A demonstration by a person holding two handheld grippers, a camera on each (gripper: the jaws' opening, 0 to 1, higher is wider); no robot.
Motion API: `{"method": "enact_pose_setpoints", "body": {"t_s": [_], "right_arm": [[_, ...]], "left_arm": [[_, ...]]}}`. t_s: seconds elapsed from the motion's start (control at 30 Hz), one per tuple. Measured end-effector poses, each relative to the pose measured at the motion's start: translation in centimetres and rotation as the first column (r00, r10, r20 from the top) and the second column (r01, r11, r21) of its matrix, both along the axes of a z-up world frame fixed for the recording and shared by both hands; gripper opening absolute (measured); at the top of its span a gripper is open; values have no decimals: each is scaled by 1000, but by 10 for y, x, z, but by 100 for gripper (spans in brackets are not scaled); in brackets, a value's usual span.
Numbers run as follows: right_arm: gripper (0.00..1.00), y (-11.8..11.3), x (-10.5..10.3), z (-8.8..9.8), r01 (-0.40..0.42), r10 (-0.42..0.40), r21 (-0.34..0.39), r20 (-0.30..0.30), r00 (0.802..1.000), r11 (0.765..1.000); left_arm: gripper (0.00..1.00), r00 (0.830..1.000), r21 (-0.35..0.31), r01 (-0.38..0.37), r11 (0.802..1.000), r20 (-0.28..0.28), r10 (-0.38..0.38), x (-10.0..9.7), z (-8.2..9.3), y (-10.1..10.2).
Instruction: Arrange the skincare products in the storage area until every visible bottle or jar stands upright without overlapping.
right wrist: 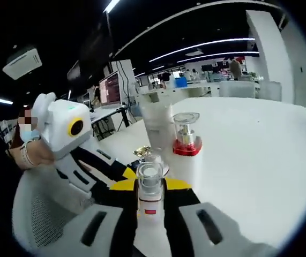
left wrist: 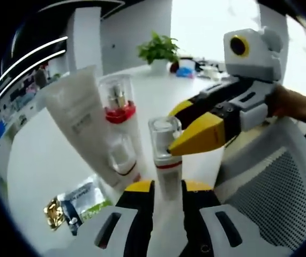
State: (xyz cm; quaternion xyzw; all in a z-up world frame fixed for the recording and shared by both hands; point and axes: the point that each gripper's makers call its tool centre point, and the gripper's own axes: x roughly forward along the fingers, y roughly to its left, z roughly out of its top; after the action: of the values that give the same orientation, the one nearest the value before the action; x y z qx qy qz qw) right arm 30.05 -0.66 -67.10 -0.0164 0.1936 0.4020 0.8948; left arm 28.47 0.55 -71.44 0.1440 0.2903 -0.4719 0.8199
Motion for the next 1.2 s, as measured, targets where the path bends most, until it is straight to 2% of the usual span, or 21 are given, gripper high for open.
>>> {"method": "enact_pose_setpoints", "body": {"t_s": [0.3,0.37,0.5,0.63,0.87,0.93,1.2], "right_arm": [[17,-10,13,-6,33,-32,-17,31,999,999],[17,-10,14,-5,29,-27,-27,58,998,999],[17,-9,13,-5,19,-18,-29,62,998,999],[18,-7,9,-4,-1,8,-63,96,995,998],[20,-7,4,-6,-30,37,-78,87,995,996],[22,-9,1,-10,-44,53,-107,76,996,993],[23,-17,-2,-22,-58,65,-134,47,997,989]], "left_arm": [[17,1000,-1,5,1000,-4,-5,-2,-1,-1],[17,1000,-3,6,1000,-8,-6,-2,-1,-1],[17,1000,0,11,1000,-6,-11,-3,-1,-1],[17,1000,5,20,1000,-9,-20,-4,-3,-2],[17,1000,6,25,1000,-10,-25,-5,-3,-3],[17,1000,6,28,1000,-11,-28,-6,-3,-4],[16,999,-2,48,999,-18,-48,-10,-2,-8]]}}
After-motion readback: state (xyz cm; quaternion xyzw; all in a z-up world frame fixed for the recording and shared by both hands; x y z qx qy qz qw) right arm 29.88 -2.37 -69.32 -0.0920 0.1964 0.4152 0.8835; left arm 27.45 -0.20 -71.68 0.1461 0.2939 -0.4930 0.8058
